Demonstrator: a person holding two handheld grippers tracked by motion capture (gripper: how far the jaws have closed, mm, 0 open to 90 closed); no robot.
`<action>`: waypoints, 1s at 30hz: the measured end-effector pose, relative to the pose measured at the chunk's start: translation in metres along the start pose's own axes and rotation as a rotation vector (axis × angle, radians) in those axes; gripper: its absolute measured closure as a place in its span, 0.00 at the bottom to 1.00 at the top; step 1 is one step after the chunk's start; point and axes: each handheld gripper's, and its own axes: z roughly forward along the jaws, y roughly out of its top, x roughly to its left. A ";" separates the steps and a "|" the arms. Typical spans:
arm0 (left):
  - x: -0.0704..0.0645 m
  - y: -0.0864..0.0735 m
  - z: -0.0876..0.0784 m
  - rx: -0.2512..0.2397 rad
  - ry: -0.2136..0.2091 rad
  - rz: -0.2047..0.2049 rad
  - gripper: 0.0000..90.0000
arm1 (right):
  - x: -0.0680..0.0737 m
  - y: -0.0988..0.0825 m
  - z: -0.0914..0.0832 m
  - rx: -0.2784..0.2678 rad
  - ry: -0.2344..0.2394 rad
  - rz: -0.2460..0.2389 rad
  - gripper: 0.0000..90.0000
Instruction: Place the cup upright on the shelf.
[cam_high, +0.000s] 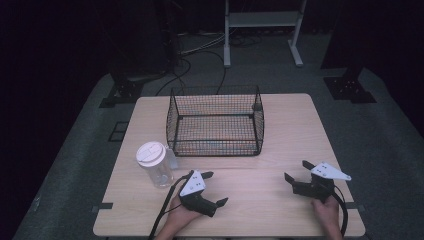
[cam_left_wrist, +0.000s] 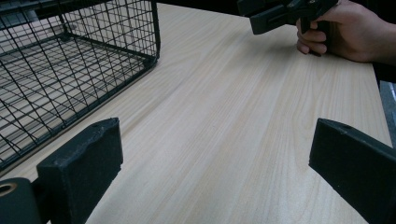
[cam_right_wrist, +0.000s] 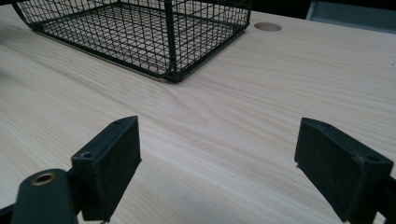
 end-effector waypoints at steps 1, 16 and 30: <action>0.000 0.000 0.000 0.002 0.001 0.005 0.02 | 0.001 0.000 0.000 0.002 0.002 -0.006 0.15; -0.002 0.018 -0.019 0.002 -0.044 0.001 0.02 | 0.004 0.000 0.001 0.016 0.005 -0.028 0.15; -0.012 0.030 -0.051 0.034 -0.031 0.042 0.00 | 0.005 0.000 0.001 0.021 0.001 -0.035 0.15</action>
